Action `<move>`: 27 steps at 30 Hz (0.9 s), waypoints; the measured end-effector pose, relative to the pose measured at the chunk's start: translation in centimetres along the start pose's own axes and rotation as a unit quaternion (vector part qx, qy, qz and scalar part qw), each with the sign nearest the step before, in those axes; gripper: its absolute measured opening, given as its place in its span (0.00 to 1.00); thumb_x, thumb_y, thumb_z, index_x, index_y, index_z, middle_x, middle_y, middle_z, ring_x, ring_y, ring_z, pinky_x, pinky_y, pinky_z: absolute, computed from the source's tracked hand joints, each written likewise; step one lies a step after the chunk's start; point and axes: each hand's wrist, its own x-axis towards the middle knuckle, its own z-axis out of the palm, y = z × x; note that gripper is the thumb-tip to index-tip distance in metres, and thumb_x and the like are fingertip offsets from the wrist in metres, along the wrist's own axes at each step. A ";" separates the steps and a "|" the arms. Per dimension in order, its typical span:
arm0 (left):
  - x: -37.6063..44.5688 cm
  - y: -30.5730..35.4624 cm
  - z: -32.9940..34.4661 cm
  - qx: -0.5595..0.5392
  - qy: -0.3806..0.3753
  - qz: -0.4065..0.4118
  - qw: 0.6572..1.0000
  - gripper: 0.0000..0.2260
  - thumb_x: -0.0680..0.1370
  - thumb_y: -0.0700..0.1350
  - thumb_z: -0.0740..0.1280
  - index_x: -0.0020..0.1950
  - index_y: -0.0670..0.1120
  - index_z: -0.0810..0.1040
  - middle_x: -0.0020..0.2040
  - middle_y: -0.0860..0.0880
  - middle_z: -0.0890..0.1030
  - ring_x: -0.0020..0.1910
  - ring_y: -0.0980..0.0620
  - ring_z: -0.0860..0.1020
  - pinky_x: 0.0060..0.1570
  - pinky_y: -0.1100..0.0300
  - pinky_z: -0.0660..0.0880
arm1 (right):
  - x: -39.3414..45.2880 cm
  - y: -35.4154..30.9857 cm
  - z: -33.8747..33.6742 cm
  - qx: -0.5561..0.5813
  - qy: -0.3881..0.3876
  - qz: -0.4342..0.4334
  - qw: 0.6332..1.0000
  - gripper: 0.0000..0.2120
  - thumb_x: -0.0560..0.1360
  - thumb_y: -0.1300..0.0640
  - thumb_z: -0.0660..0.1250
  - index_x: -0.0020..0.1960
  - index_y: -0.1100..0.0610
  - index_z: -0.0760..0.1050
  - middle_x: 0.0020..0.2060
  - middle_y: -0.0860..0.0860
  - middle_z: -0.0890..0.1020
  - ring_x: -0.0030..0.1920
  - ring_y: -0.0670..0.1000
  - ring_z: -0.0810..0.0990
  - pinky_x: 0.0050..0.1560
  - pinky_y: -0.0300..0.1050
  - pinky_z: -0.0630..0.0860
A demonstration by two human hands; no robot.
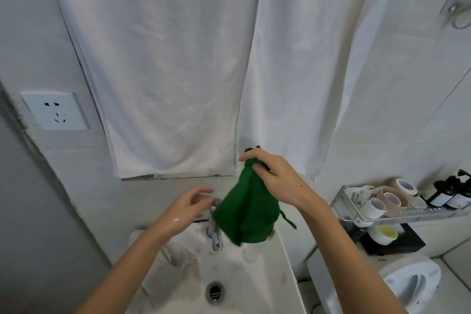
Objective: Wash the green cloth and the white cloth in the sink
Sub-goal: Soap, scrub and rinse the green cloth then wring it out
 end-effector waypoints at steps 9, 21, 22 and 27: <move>-0.1 -0.7 1.7 -0.037 -0.088 -0.036 0.995 0.13 0.81 0.46 0.62 0.66 0.49 0.73 0.59 0.50 0.80 0.56 0.54 0.80 0.52 0.61 0.77 | 0.2 -1.5 0.6 0.047 -0.020 -0.055 0.997 0.16 0.80 0.62 0.56 0.58 0.45 0.75 0.50 0.32 0.77 0.54 0.39 0.77 0.56 0.40 0.73; -0.8 -1.5 3.0 -0.124 -0.103 -0.083 0.983 0.13 0.79 0.45 0.65 0.64 0.50 0.72 0.54 0.46 0.83 0.52 0.49 0.82 0.54 0.55 0.78 | -0.1 -1.2 -0.2 0.134 0.003 -0.047 0.990 0.17 0.78 0.64 0.56 0.53 0.44 0.76 0.44 0.35 0.79 0.47 0.41 0.77 0.49 0.33 0.71; -0.8 -1.8 2.8 -0.125 -0.081 -0.073 0.986 0.14 0.79 0.43 0.66 0.64 0.49 0.72 0.54 0.46 0.83 0.52 0.49 0.82 0.53 0.54 0.79 | -0.3 -1.0 -0.4 0.140 0.014 -0.042 0.989 0.17 0.78 0.64 0.57 0.53 0.44 0.77 0.43 0.35 0.79 0.46 0.41 0.77 0.48 0.33 0.71; -0.9 -1.8 1.5 -0.171 0.006 0.003 0.985 0.22 0.74 0.29 0.66 0.63 0.48 0.72 0.57 0.46 0.80 0.52 0.52 0.81 0.45 0.62 0.77 | -0.8 0.7 -0.2 0.137 0.043 -0.013 0.990 0.15 0.77 0.59 0.56 0.54 0.44 0.76 0.44 0.49 0.79 0.46 0.52 0.77 0.49 0.44 0.72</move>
